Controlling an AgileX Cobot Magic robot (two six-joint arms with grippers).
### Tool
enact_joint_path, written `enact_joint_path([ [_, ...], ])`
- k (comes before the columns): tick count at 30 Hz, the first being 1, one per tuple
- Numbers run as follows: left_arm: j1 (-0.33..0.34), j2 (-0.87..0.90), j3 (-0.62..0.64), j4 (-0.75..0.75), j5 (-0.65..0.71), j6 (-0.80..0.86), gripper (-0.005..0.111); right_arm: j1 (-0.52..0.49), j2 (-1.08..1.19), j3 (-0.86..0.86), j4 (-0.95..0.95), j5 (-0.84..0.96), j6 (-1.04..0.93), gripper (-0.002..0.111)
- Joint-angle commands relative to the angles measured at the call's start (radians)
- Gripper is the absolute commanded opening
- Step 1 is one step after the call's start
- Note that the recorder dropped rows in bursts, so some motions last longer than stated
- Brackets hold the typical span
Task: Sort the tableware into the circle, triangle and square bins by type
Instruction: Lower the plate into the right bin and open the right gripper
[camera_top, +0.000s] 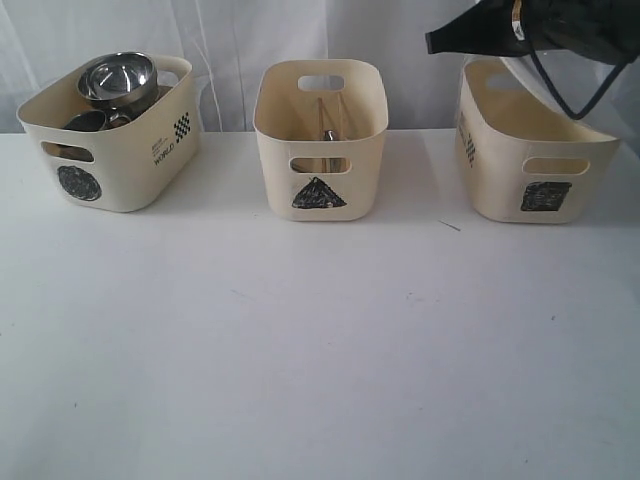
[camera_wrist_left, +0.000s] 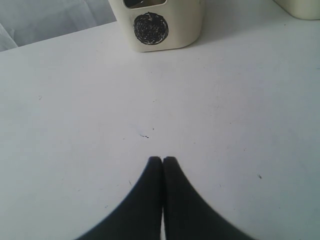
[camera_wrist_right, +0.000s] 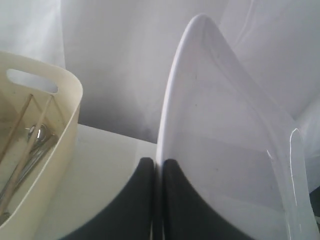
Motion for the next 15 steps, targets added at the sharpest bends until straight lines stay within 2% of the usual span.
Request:
enact_joint_path([
  [1,0.001,-0.004,0.004,-0.002,-0.005,-0.007,0.000,0.029,-0.008,-0.008,0.028,-0.038,0.006,0.000],
  [7,0.001,-0.004,0.004,-0.002,-0.005,-0.007,0.000,0.047,-0.013,-0.008,0.058,0.056,0.006,0.000],
  [15,0.001,-0.004,0.004,-0.002,-0.005,-0.007,0.000,0.037,-0.013,-0.008,0.058,0.058,0.006,0.000],
])
